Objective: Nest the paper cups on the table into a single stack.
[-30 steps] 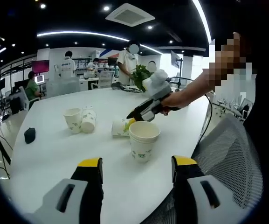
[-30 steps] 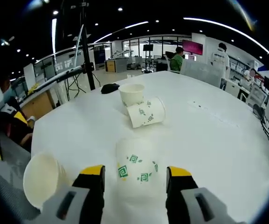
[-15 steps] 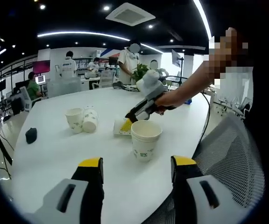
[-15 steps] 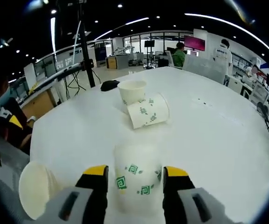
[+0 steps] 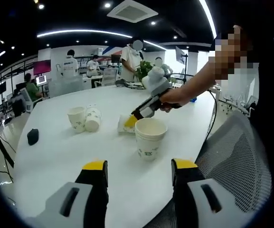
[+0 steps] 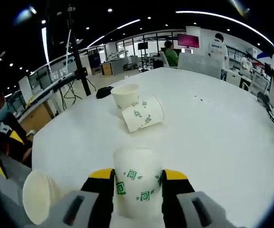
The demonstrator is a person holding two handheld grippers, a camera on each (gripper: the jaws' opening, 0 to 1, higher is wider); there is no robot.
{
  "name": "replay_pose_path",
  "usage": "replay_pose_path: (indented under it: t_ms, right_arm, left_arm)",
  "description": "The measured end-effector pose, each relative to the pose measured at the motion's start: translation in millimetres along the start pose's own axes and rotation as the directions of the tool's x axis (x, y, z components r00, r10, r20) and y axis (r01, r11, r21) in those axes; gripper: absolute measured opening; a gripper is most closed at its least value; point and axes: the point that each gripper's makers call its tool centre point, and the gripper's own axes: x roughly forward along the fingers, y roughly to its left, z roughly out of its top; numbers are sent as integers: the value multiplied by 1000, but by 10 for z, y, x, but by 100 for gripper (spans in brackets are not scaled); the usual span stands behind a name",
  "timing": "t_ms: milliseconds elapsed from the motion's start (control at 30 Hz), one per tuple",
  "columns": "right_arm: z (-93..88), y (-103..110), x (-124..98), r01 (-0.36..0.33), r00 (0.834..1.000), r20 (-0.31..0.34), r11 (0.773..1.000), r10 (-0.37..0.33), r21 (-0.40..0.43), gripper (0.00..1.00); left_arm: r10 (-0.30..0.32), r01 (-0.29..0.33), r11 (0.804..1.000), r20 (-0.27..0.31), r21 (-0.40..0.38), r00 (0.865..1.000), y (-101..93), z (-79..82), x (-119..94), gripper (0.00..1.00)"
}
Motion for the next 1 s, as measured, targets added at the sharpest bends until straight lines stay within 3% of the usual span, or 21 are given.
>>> replay_pose_path:
  t_ms: [500,833,1000]
  right_arm:
    - [101,-131,-394,42,992,114,997,-49,69,36]
    - [208,-30,-743,36,974,221,995,-56,92,36]
    - [355,43,-959,29,955,289,994,-59,108,36]
  left_arm:
    - [-13,13,1000,-23,18,1000,-32,-33,8,51]
    - [-12,12,1000,-26,9,1000,-14,12,29,50]
    - [-21,21,1000,-23,6,1000,-42,63,68,50]
